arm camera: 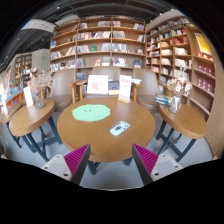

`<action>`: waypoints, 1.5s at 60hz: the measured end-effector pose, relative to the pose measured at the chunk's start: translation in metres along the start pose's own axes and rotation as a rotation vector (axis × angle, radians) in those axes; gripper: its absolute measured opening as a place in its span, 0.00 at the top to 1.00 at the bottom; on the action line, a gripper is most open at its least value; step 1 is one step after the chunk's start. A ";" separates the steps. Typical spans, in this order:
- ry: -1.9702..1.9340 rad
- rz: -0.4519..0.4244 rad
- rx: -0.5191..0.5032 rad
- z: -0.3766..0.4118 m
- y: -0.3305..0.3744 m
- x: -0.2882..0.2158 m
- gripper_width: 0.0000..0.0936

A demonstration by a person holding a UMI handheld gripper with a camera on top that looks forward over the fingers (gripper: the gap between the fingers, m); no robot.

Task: Arrange mouse

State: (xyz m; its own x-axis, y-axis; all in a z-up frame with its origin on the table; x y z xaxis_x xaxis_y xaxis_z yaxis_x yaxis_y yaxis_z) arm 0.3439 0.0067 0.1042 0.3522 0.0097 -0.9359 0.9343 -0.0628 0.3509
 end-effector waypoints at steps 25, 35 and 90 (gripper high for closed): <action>0.022 0.077 0.015 -0.008 -0.117 0.038 0.09; -0.008 0.131 0.039 -0.015 -0.165 0.046 0.09; -0.046 0.186 0.025 -0.021 -0.287 0.005 0.56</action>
State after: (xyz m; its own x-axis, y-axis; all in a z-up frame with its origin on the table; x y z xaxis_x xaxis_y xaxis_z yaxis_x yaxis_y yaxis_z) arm 0.0783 0.0456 -0.0004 0.5153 -0.0503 -0.8555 0.8514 -0.0836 0.5178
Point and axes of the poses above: the point between the fingertips, and its own axes, seen from behind it with the camera up: z to the left, x down, y backward, against the way the camera looks, the point moved 2 cm from there along y, backward, against the way the camera looks, and after that the axes turned 9 degrees about -z, right-handed, at the moved point
